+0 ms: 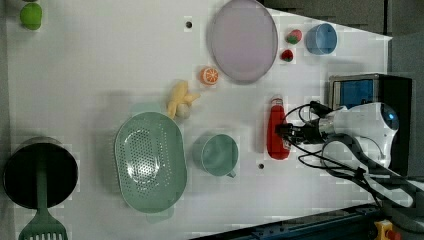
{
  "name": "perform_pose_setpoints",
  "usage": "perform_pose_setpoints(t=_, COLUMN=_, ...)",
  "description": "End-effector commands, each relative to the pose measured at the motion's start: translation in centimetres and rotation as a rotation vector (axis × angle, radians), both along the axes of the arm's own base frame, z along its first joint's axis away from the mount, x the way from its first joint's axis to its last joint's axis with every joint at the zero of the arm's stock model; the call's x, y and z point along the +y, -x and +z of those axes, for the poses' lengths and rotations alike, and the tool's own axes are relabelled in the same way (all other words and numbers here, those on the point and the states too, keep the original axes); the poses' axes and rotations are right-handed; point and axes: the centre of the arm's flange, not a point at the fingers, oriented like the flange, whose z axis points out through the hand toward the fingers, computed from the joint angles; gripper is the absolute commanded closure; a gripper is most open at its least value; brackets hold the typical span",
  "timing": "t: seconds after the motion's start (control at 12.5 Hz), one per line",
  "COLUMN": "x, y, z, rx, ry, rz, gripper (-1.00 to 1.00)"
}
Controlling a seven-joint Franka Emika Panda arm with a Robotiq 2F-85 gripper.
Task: Pick ketchup from plate and place it on table.
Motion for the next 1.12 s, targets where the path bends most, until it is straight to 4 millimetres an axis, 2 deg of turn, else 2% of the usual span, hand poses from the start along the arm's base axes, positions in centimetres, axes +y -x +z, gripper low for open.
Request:
perform_pose_setpoints(t=0.08, x=-0.5, y=-3.6, z=4.6, rx=-0.19, ry=0.021, rz=-0.049, gripper=-0.25)
perform_pose_setpoints(t=0.24, x=-0.3, y=-3.9, z=5.3, rx=-0.205, ry=0.021, rz=-0.045, gripper=-0.68)
perform_pose_setpoints(t=0.32, x=-0.1, y=-4.4, z=6.6, rx=-0.233, ry=0.022, rz=-0.042, gripper=-0.9)
perform_pose_setpoints(t=0.4, x=0.1, y=-5.1, z=8.5, rx=-0.269, ry=0.023, rz=-0.038, gripper=-1.0)
perform_pose_setpoints(t=0.64, x=1.1, y=-7.4, z=16.7, rx=-0.418, ry=0.026, rz=-0.019, gripper=-1.0)
perform_pose_setpoints(t=0.8, x=1.8, y=-8.6, z=22.3, rx=-0.462, ry=0.024, rz=-0.096, gripper=-1.0)
perform_pose_setpoints(t=1.12, x=3.1, y=-8.3, z=30.9, rx=-0.284, ry=0.04, rz=-0.337, gripper=-1.0)
